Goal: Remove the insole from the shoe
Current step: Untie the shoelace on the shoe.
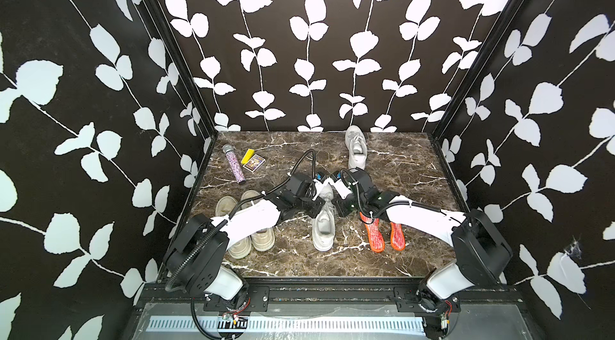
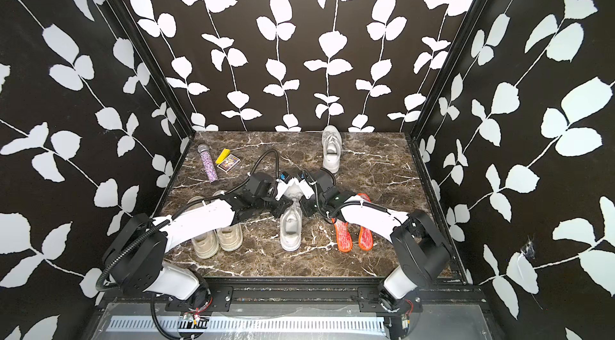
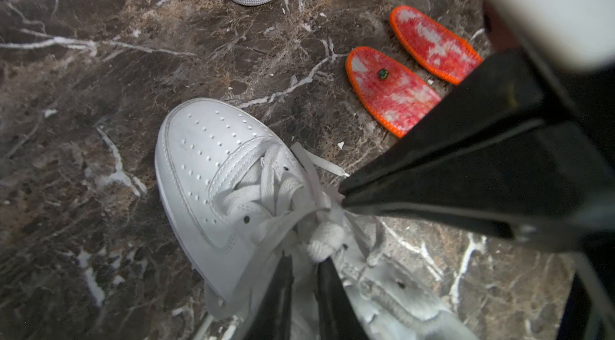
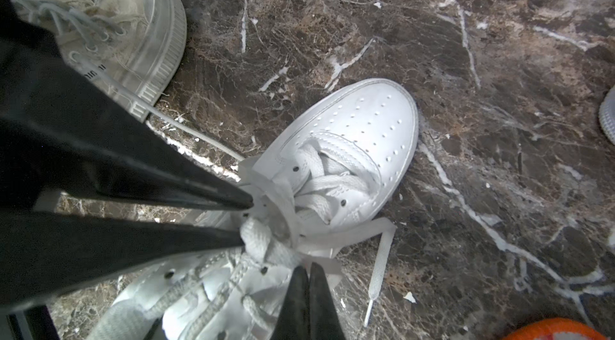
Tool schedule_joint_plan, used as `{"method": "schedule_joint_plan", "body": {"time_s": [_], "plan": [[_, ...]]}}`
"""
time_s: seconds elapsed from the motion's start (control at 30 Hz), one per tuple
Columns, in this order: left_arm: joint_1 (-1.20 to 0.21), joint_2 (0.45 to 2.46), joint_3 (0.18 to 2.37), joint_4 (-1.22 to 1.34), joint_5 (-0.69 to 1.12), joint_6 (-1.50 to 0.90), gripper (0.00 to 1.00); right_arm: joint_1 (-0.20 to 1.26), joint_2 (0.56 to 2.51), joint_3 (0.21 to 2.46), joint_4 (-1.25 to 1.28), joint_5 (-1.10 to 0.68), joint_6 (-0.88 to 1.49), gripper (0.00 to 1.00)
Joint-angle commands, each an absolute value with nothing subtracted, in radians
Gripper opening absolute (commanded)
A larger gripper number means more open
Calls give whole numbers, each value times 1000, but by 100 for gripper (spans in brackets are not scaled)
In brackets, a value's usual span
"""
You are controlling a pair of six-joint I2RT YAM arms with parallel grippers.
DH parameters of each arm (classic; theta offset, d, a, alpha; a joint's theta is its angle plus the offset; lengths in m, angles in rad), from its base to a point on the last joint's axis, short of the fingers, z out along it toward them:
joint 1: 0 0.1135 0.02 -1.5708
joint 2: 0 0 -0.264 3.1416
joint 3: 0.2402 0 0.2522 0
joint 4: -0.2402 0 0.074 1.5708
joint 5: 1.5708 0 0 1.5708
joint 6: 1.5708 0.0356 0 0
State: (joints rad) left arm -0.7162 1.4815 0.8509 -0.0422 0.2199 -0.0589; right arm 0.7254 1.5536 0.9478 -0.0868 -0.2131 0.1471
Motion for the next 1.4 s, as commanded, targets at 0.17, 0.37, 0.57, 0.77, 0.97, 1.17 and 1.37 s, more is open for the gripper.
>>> {"method": "schedule_joint_plan", "body": {"time_s": [0.17,0.37,0.57,0.77,0.97,1.17,1.37], "plan": [[-713,1476,861,-49,209,-47,2,738,1525,929,-20,-203,155,1],[-713,1460,851,-19,216,-70,0,739,1532,928,-7,-254,146,20],[-713,1459,848,-10,225,-80,0,743,1566,949,-9,-270,138,24],[-713,1457,847,-14,199,-87,0,750,1556,945,-3,-315,133,25],[-713,1439,830,-2,164,-88,0,750,1535,918,21,-339,133,26],[-713,1441,835,1,202,-84,0,756,1582,951,24,-327,149,24],[-713,1411,822,8,188,-97,0,770,1594,981,7,-309,133,14]]}}
